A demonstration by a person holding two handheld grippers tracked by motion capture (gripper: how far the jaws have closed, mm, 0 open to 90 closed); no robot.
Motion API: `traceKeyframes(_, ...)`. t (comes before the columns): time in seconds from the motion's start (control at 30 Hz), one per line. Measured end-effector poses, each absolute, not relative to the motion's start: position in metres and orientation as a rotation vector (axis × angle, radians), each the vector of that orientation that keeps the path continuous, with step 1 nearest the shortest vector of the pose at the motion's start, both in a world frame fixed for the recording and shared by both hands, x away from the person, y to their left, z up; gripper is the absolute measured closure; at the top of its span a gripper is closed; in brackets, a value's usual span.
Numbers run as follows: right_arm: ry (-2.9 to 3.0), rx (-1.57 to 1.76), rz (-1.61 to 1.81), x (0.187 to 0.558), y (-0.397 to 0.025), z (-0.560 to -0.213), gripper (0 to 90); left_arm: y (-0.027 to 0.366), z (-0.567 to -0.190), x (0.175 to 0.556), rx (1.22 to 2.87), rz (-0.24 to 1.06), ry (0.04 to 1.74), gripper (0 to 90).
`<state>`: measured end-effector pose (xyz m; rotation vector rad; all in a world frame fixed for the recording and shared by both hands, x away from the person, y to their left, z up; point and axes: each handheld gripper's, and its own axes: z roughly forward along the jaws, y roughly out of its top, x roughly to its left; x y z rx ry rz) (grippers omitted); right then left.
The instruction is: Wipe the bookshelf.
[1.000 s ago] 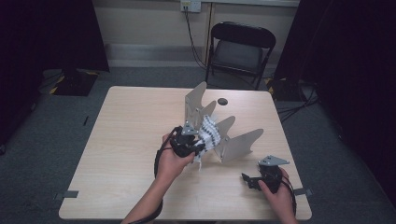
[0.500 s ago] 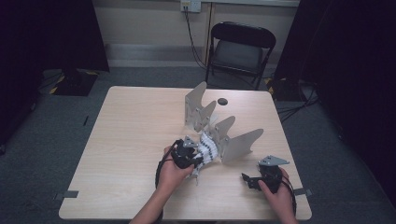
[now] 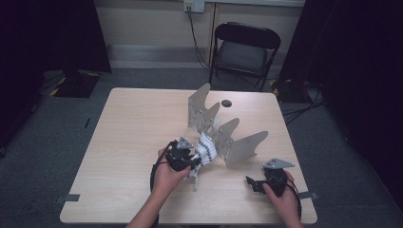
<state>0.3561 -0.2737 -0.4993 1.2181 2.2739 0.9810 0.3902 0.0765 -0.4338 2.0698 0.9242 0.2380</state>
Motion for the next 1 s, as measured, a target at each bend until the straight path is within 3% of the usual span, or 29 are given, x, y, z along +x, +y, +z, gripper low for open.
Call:
traceKeyframes(0.17, 2.274, 1.218, 0.981, 0.356, -0.274, -0.499, 10.6, 0.076, -0.398, 0.390, 2.023, 0.275, 0.870, 77.1)
traceKeyframes(0.33, 2.273, 1.220, 0.980, 0.356, -0.274, -0.499, 10.7, 0.065, -0.387, 0.391, 2.012, 0.274, 0.835, 77.0)
traceKeyframes(1.0, 2.273, 1.220, 0.980, 0.356, -0.273, -0.499, 10.6, 0.050, -0.442, 0.394, 2.080, 0.211, 0.893, 76.8)
